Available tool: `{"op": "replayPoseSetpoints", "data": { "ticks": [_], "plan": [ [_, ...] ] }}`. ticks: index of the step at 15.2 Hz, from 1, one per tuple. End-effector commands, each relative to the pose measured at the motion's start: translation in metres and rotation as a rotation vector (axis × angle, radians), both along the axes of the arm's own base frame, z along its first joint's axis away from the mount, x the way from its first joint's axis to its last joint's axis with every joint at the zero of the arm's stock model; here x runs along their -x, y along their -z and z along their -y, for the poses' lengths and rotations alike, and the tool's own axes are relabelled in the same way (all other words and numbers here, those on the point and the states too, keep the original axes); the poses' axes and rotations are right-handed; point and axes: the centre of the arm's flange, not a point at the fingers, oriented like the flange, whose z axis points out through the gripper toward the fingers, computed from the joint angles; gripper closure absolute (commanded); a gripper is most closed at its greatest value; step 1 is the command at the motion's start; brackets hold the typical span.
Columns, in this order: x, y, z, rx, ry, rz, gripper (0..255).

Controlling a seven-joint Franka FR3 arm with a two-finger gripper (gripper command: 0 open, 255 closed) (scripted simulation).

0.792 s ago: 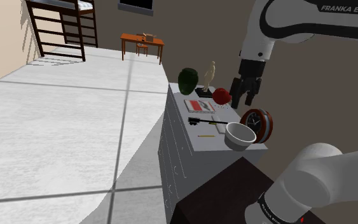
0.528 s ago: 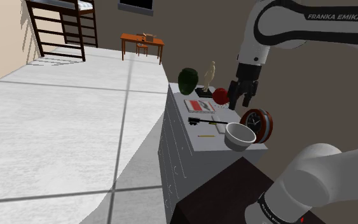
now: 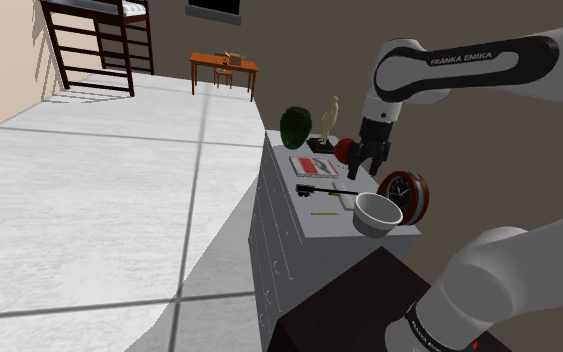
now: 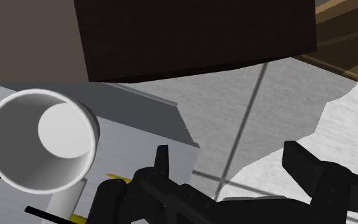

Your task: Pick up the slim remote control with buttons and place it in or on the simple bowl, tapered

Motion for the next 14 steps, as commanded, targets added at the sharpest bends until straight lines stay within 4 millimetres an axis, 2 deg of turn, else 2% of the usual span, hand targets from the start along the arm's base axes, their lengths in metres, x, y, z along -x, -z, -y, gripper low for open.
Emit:
{"op": "replayPoseSetpoints", "data": {
  "ticks": [1,14],
  "plan": [
    [-0.014,0.016,0.019,0.005,0.015,0.009,0],
    [-0.087,0.118,0.127,0.03,0.113,0.057,0]
  ]
}}
